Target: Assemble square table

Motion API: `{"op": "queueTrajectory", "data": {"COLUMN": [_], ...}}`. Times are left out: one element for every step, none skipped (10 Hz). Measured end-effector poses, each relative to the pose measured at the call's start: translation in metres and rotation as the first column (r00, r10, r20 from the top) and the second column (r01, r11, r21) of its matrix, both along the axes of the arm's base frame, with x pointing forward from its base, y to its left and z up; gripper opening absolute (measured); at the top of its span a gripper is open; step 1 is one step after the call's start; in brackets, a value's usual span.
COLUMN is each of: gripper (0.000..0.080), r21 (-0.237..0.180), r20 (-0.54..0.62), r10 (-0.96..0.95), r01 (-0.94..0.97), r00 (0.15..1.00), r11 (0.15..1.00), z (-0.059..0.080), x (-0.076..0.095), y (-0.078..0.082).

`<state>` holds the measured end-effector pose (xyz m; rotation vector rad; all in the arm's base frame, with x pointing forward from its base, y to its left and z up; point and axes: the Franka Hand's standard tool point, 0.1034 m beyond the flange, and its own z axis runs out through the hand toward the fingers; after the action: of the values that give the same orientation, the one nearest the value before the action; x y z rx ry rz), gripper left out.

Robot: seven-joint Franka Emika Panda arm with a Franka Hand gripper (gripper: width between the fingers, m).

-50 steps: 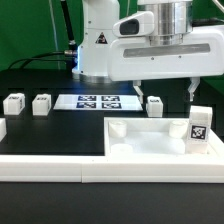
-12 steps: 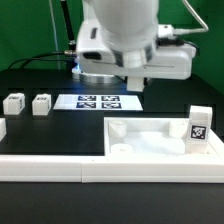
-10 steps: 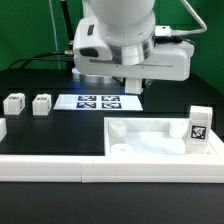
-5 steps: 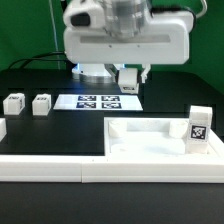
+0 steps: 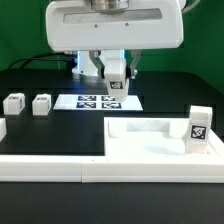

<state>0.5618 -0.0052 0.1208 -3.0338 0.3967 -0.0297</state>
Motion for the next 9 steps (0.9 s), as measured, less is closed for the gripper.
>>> {"op": "queueTrajectory", "data": {"gripper": [0.0290,0.0290,0.0290,0.0290,0.0290,0.0290,0.0290,0.0290,0.0290], "r21": [-0.026,-0.051,-0.068,-0.093,-0.116,-0.140,-0.153,-0.169,-0.167], "r20": [0.081,0.153,0.200,0.283,0.349,0.432,0.473,0.528,0.515], "r10": [-0.001,0.004,0.010,0.013,0.015,0.015,0.027,0.040,0.047], "r01": [0.003,0.004,0.004,0.014,0.028,0.051,0.051,0.059,0.046], "r00": [0.997,0.988,0.980,0.959,0.937,0.902,0.881,0.848,0.856], "r11": [1.000,0.999,0.998,0.996,0.993,0.989,0.987,0.984,0.985], "z": [-0.001,-0.003,-0.002,0.005,0.008,0.005,-0.003,-0.008,-0.017], "x": [0.005,0.005,0.008,0.026,0.040,0.049,0.052,0.054,0.052], "y": [-0.001,-0.001,-0.003,-0.012,-0.020,-0.020,-0.011,-0.005,0.003]}}
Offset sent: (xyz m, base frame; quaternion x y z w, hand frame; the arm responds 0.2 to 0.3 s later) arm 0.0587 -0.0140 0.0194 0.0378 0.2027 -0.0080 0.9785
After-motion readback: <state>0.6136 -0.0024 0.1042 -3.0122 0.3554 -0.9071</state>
